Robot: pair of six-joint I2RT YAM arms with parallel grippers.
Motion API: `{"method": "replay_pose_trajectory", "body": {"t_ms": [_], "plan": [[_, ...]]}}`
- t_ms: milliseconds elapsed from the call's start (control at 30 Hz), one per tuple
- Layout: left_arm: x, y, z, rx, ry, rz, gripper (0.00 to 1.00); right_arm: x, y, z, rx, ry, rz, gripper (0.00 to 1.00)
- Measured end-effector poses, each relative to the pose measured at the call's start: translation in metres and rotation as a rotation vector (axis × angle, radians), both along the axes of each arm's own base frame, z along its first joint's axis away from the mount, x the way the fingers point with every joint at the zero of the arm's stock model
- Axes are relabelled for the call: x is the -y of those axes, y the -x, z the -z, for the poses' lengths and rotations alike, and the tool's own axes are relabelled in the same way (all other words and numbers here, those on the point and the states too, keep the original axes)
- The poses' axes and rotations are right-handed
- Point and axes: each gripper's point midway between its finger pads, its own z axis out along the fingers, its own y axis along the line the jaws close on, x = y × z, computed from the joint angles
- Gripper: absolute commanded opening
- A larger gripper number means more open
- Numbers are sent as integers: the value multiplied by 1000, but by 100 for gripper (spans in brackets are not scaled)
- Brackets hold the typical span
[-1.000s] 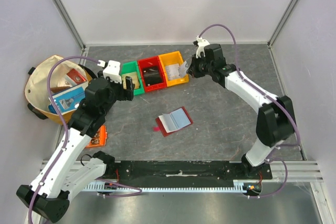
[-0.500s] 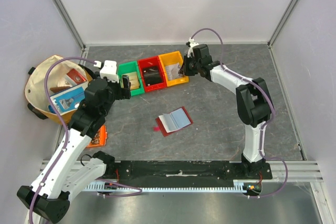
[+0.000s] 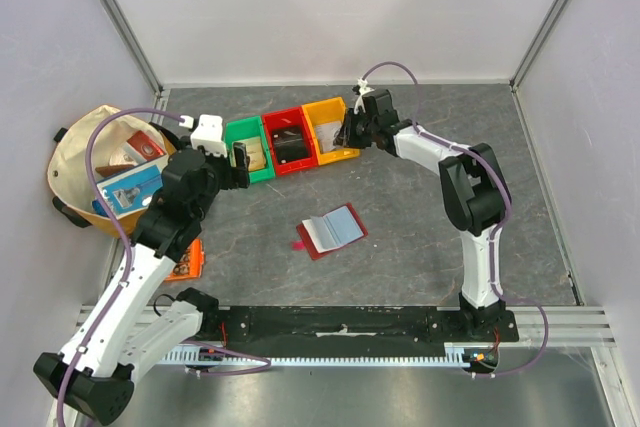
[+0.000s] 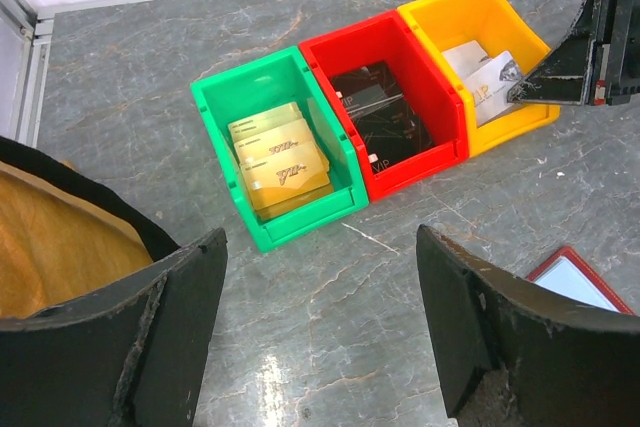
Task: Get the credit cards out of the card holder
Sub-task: Place the credit card in the storage box, then remove the credit card from the card holder.
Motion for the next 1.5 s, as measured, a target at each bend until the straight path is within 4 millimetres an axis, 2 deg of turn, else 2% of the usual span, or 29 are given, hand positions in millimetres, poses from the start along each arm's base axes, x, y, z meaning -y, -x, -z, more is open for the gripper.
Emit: {"method": "replay_pose_trajectory", "body": {"t_ms": [67, 167, 333, 533, 633, 833, 900, 1067, 1167, 1233, 1400, 1500], "plan": [[2, -1, 1, -4, 1, 7, 82, 6, 0, 1, 0, 31, 19, 43], [6, -1, 3, -11, 5, 31, 82, 15, 1, -3, 8, 75, 31, 51], [15, -1, 5, -20, 16, 73, 82, 36, 12, -24, 45, 151, 63, 59], [27, -2, 13, -58, 44, 118, 80, 59, 46, -64, 113, 172, 63, 63], [38, -1, 20, -97, 91, 156, 80, 67, 72, -72, 121, 161, 46, 64], [82, 14, 30, -200, 244, 288, 80, 66, 138, -55, 77, 146, -33, 64], [104, 27, 31, -234, 288, 345, 80, 63, 162, -44, 54, 134, -65, 63], [158, 63, 41, -316, 359, 480, 73, 58, 202, -24, 24, 113, -117, 55], [181, 70, 56, -372, 382, 497, 71, 56, 218, -13, 6, 94, -129, 54], [190, 70, 72, -410, 383, 481, 64, 53, 226, -4, -4, 82, -137, 52], [204, 69, 114, -493, 372, 438, 40, 46, 238, 9, -20, 60, -151, 51], [207, 71, 142, -546, 354, 415, 38, 42, 240, 16, -23, 48, -155, 51]]}}
